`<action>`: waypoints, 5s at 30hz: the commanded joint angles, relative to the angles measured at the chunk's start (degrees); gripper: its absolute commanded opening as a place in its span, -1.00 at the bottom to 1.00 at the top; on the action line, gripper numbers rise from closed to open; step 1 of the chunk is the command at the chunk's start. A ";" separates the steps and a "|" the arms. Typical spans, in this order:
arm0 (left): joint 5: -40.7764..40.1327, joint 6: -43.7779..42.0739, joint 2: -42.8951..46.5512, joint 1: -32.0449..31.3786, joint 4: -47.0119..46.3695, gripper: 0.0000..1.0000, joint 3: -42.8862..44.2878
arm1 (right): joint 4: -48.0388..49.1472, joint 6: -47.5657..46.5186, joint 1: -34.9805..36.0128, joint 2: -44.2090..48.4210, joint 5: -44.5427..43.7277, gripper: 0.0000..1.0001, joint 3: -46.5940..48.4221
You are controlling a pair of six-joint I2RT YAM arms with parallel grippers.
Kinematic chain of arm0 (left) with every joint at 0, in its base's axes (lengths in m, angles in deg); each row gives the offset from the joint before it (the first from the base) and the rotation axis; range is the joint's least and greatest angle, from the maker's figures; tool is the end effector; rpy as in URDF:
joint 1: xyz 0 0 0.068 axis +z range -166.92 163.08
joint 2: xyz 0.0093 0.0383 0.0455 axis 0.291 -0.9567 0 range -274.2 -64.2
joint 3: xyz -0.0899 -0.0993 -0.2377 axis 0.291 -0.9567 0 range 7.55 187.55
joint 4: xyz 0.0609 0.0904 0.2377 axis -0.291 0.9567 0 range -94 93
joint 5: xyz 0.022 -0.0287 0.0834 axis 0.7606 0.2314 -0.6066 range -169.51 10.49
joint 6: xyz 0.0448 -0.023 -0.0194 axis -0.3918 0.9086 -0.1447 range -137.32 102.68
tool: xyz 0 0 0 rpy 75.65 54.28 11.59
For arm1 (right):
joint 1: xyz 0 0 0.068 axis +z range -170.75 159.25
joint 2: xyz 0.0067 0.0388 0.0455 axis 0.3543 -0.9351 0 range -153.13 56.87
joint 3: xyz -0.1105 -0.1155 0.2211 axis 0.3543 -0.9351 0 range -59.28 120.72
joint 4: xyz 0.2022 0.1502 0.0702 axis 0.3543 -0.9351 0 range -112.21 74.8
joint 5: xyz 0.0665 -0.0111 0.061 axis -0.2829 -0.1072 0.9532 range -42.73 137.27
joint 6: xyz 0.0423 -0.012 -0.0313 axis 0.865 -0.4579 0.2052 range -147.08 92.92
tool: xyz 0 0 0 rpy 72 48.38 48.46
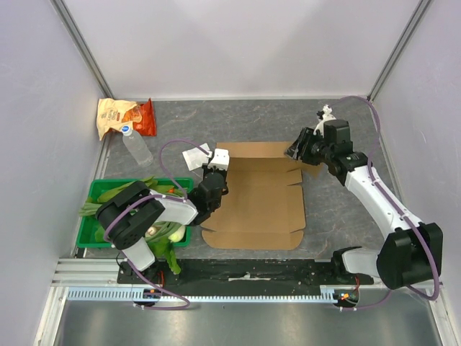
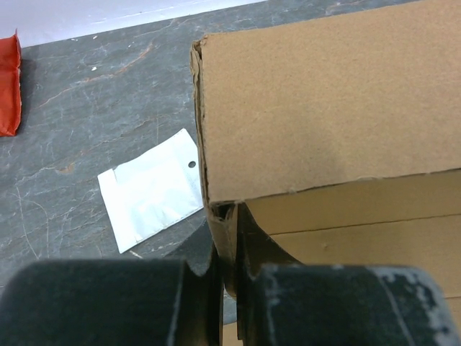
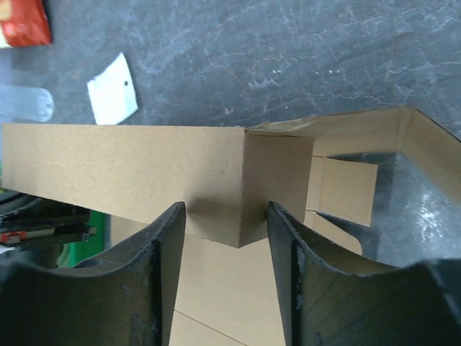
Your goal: Fold the paper box
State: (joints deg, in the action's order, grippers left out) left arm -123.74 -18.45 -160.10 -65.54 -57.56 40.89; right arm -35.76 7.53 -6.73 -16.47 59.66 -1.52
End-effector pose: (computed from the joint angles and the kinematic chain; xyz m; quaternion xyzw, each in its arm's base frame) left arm 0.2247 -0.2174 0.1707 0.0745 0.7419 0.0197 0.6661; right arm 0.2741 0.0762 0.2942 0.1103 0.8808 0.2730 0.3707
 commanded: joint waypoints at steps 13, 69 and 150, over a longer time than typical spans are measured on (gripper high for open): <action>0.02 0.60 1.42 -0.25 -0.23 -0.96 -0.21 | 17.12 1.33 -6.02 -2.24 18.89 0.15 -4.49; 5.56 16.59 28.84 0.72 27.28 -0.96 8.40 | 1.04 -6.75 3.02 20.69 -20.37 0.15 -12.04; 43.61 38.48 30.95 21.55 22.80 -0.96 3.57 | 104.93 64.35 -15.16 9.62 40.35 0.82 -37.63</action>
State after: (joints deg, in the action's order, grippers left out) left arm -81.86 21.05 -129.61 -44.38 -29.50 45.26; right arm 57.70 73.35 -22.62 -9.61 98.08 -39.92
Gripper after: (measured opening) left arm 0.080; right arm 0.910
